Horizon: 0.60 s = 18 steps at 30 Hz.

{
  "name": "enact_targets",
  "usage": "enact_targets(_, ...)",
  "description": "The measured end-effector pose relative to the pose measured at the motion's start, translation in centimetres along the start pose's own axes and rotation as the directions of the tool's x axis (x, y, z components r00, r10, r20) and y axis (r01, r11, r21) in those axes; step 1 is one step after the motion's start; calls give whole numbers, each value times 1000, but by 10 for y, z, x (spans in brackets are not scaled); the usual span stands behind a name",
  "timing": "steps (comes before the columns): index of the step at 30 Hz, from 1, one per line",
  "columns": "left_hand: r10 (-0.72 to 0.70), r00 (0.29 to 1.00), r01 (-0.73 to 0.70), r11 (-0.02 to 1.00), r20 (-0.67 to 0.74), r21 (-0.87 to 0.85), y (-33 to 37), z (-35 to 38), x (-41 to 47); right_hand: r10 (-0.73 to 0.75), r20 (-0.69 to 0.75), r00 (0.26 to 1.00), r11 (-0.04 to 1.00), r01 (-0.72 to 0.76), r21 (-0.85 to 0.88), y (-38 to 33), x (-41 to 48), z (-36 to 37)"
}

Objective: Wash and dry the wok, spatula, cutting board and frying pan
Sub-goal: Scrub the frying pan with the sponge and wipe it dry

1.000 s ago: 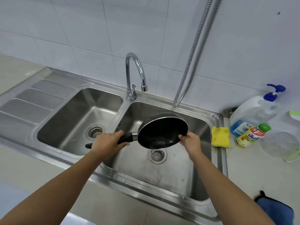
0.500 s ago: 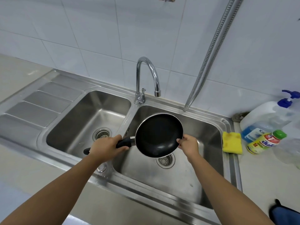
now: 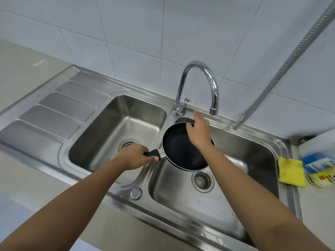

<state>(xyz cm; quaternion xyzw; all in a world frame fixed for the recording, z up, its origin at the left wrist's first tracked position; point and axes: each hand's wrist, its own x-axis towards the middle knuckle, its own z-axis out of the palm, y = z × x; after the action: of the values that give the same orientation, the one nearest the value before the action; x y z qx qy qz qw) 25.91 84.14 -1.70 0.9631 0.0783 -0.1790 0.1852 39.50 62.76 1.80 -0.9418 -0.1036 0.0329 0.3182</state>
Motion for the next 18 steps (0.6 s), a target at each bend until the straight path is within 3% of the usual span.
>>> enact_targets(3, 15, 1000, -15, 1000, 27, 16, -8, -4, 4, 61, 16, 998, 992, -62, 106, -33, 39, 8)
enact_targets(8, 32, 998, -33, 999, 55, 29, -19, -8, 10, 81, -7, 997, 990, -80, 113, -42, 54, 22)
enact_targets(11, 42, 997, -40, 998, 58, -38, -18, -7, 13, 0, -56, 998, 998, 3, 65, -49, 35, 31)
enact_targets(13, 60, 997, -55, 995, 56, -86, -13, -4, 16, -47, -2, 999, 999, 47, -10, -48, 19, 39)
enact_targets(16, 75, 996, -72, 993, 37, -91, -2, -2, 18, -10, 114, 993, 996, 19, -82, -37, -1, 39)
enact_targets(18, 74, 997, -72, 995, 29, -74, 3, -1, 18, 5, 102, 995, 996, 4, -85, -24, -19, 34)
